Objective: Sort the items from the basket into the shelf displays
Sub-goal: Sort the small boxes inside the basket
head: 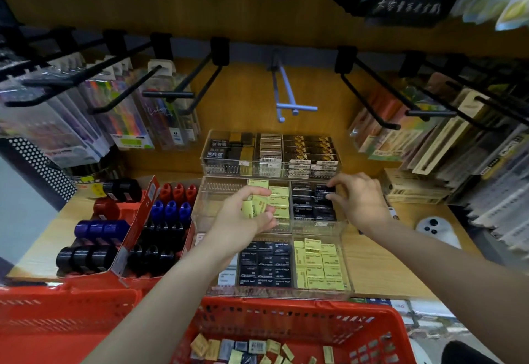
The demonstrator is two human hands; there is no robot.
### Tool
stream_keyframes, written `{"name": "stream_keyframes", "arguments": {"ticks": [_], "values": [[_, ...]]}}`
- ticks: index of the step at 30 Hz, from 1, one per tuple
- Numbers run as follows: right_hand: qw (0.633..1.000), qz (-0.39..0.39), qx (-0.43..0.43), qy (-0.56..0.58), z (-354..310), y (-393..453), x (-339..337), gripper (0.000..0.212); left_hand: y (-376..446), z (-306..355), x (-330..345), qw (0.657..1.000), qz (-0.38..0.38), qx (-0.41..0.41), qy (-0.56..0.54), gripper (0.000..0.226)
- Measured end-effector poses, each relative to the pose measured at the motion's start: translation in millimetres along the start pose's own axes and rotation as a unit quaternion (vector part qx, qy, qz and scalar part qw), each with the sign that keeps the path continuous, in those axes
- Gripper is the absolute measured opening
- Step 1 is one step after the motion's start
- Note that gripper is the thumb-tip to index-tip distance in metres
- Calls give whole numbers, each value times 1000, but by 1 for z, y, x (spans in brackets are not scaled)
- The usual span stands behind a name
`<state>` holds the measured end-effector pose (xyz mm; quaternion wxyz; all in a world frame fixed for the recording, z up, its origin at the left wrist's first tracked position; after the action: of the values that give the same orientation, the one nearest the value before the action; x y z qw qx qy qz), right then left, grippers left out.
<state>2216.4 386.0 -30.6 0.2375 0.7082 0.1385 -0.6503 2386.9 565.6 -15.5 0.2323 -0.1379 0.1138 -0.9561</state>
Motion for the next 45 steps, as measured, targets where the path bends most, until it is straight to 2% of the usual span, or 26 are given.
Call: {"name": "stream_keyframes", "arguments": {"ticks": [4, 9, 11, 13, 14, 15, 17, 18, 20, 23, 26, 31, 35, 40, 43, 45], "values": [[998, 23, -36, 56, -3, 3, 5, 23, 5, -6, 1, 1000, -1, 1, 4, 36], [998, 6, -30, 61, -8, 5, 7, 25, 8, -12, -1, 1000, 6, -23, -7, 48], [997, 43, -37, 55, -10, -4, 0, 26, 7, -10, 0, 999, 11, -24, -20, 46], [986, 105, -68, 112, -18, -19, -10, 21, 2, -5, 1, 999, 10, -19, -35, 40], [977, 87, -80, 177, -24, -27, -18, 20, -1, -1, 2, 999, 6, -15, -31, 37], [962, 31, -91, 255, -32, -33, -26, 22, -5, 3, 3, 1000, -2, -10, -19, 34], [910, -103, -129, 380, -50, -44, -39, 32, -13, 12, 6, 1000, -21, 2, 15, 33], [897, -123, -159, 394, -56, -48, -45, 38, -17, 16, 7, 999, -31, 6, 25, 33], [892, -113, -203, 389, -65, -52, -54, 45, -24, 21, 7, 998, -51, 8, 23, 36], [898, -97, -218, 370, -72, -56, -64, 39, -29, 23, 2, 999, -40, 0, -9, 39], [889, -107, -175, 409, -73, -55, -63, 32, -29, 25, -3, 999, -21, 5, -39, 34], [837, -140, -55, 526, -71, -53, -56, 32, -22, 29, -10, 987, -12, -14, -160, 28], [847, -167, -63, 500, -77, -59, -53, 41, -19, 25, -18, 986, -6, -31, -163, 25], [832, -182, -53, 521, -73, -60, -53, 51, -20, 20, -22, 986, -48, -81, -135, 21], [789, -183, -16, 587, -69, -63, -53, 51, -20, 20, -21, 984, -63, -100, -136, 19], [731, -209, 33, 649, -70, -65, -50, 48, -20, 21, -18, 984, -70, -99, -129, 20]]}}
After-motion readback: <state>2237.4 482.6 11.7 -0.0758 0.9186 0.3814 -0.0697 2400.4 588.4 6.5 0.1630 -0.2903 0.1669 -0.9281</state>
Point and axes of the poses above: each hand's wrist, its own y-axis towards the middle knuckle, its own x-axis out of the palm, z = x × y, the point moved 1 cm from there along y, towards the middle knuckle, and after that the axes turned 13 degrees about -y, right-handed, at the moved point
